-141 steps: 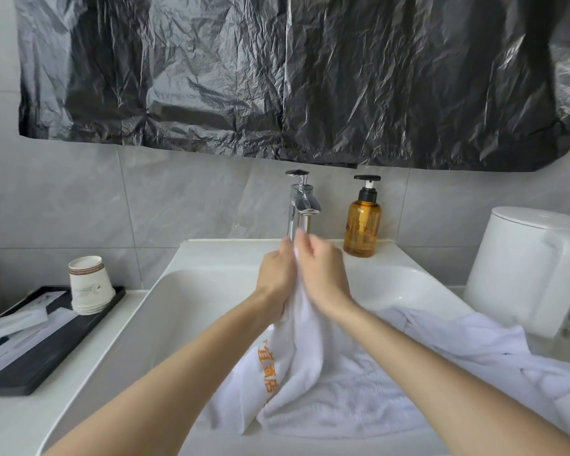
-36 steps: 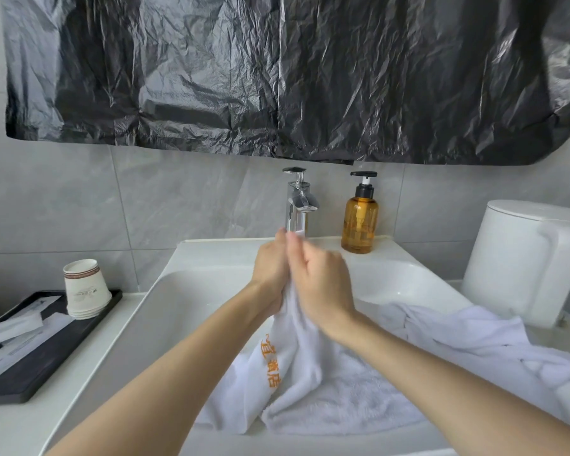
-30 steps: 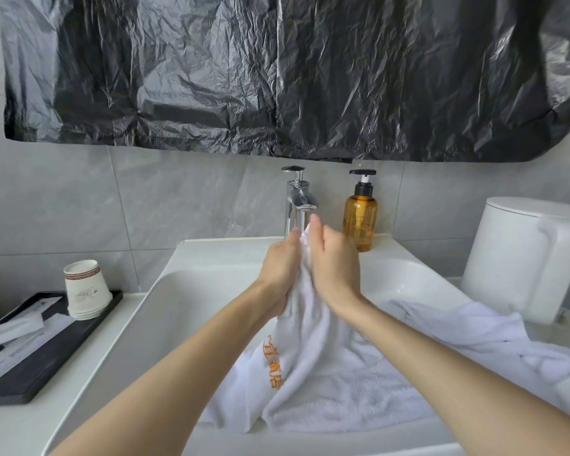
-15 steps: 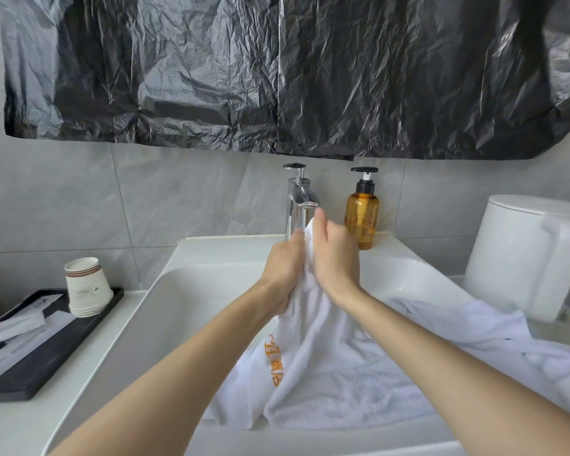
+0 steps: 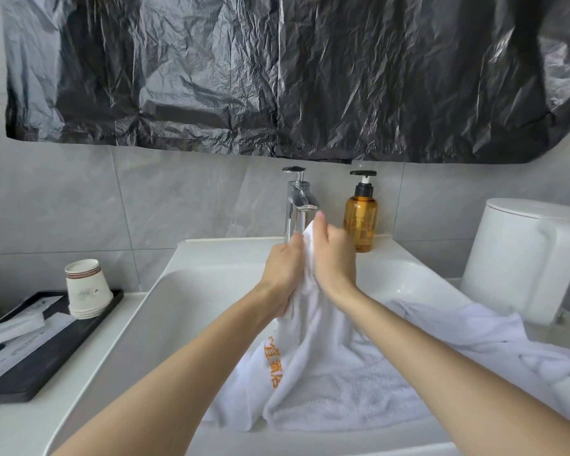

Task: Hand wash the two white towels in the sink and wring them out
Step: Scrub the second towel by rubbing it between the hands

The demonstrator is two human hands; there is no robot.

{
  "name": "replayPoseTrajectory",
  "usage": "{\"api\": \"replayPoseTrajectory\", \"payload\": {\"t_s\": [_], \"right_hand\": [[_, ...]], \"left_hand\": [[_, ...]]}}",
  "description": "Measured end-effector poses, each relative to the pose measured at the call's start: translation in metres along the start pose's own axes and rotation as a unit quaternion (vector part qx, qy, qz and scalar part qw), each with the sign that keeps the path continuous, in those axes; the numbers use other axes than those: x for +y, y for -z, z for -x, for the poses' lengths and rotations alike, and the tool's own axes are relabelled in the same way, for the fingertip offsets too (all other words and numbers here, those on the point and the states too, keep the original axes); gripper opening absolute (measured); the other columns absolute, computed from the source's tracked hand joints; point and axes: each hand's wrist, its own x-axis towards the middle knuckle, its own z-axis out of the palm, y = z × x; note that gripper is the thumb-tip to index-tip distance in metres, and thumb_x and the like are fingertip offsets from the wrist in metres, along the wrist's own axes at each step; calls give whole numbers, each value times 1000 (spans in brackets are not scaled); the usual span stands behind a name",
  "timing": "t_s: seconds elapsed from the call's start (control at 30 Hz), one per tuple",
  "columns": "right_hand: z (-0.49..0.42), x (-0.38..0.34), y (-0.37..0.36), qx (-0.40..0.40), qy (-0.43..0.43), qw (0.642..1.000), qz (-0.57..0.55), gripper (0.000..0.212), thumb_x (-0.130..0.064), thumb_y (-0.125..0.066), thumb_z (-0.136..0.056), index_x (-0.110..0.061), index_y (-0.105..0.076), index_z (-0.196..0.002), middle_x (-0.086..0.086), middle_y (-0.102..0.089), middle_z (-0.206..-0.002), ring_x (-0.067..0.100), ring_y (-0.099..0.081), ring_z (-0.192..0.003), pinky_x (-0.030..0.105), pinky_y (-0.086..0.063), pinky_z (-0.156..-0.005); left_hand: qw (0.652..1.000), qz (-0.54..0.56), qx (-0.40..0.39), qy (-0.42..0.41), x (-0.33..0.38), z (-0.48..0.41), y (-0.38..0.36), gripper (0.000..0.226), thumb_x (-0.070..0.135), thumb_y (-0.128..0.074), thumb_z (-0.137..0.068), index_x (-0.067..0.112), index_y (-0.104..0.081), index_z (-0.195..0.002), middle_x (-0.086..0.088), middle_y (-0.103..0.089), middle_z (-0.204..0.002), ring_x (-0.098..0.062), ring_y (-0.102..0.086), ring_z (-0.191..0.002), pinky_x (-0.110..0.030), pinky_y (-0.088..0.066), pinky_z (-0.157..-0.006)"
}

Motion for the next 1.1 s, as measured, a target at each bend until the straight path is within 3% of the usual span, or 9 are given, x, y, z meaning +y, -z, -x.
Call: {"api": "replayPoseTrajectory", "payload": {"t_s": [0.1, 0.23, 0.37, 0.5, 0.63, 0.73, 0.9, 1.0, 1.1], "right_hand": [[20, 1, -2, -52, 73, 996, -1, 57, -45, -30, -101, -14, -41, -54, 4, -46, -48, 30, -47, -56, 36, -29, -55], [0, 4, 1, -7, -3, 1000, 18, 56, -40, -32, -104, -18, -32, -52, -3, -39, -50, 28, -45, -62, 33, -28, -59], [20, 2, 0, -44, 96, 994, 29, 55, -47, -31, -100, -23, -27, -51, 5, -44, -46, 33, -46, -56, 34, -27, -54], [-3, -1, -1, 9, 10, 999, 36, 56, -40, -32, -104, -18, -31, -52, -1, -40, -50, 29, -47, -63, 34, -27, -58], [15, 3, -6, -29, 111, 993, 31, 52, -42, -33, -102, -18, -29, -56, 11, -49, -51, 35, -47, -58, 34, -26, -55], [-2, 4, 0, -6, 22, 998, 53, 54, -38, -32, -104, -18, -29, -54, 7, -45, -54, 32, -48, -65, 34, -26, -59], [19, 4, -1, -41, 125, 989, 68, 55, -43, -30, -101, -13, -42, -56, 14, -54, -54, 35, -46, -57, 35, -29, -54], [0, 0, 0, -9, 45, 996, 80, 55, -38, -30, -104, -17, -30, -53, 9, -46, -57, 34, -48, -65, 35, -29, -59], [21, -1, -3, -34, 133, 987, 85, 55, -44, -29, -101, -14, -44, -57, 12, -50, -52, 37, -50, -57, 36, -33, -53]], "left_hand": [[999, -13, 31, -16, 0, -3, 5, 35, 24, -43, -99, 10, -52, -69, -4, -54, -65, -12, -48, -53, -13, -34, -38], [1000, -1, -4, 6, -3, 1, -2, 39, 28, -38, -102, 6, -62, -82, -7, -63, -70, -10, -60, -50, -14, -41, -41], [1000, -10, 27, -10, -2, -6, 6, 32, 25, -42, -100, 10, -54, -74, -6, -56, -68, -17, -52, -62, -19, -40, -47], [1000, 10, -7, 6, 1, -5, 0, 35, 27, -39, -101, 9, -61, -80, -6, -63, -73, -14, -58, -59, -19, -44, -48], [999, 13, 46, 14, 3, -7, 7, 36, 25, -44, -98, 14, -51, -65, -5, -56, -68, -16, -52, -60, -26, -38, -52], [1000, 4, 2, 27, -1, -4, -1, 35, 25, -38, -101, 10, -59, -78, -10, -63, -80, -18, -59, -66, -26, -44, -58], [999, 11, 35, 10, 2, -10, 6, 32, 25, -48, -96, 14, -50, -67, -7, -55, -72, -22, -52, -70, -32, -40, -70], [999, 27, 8, 32, 0, -5, 2, 34, 26, -43, -100, 13, -59, -74, -5, -62, -70, -18, -59, -64, -25, -45, -60], [999, 27, 23, 23, 1, -9, 7, 31, 19, -46, -97, 13, -49, -67, -4, -52, -65, -17, -49, -60, -26, -37, -55]]}}
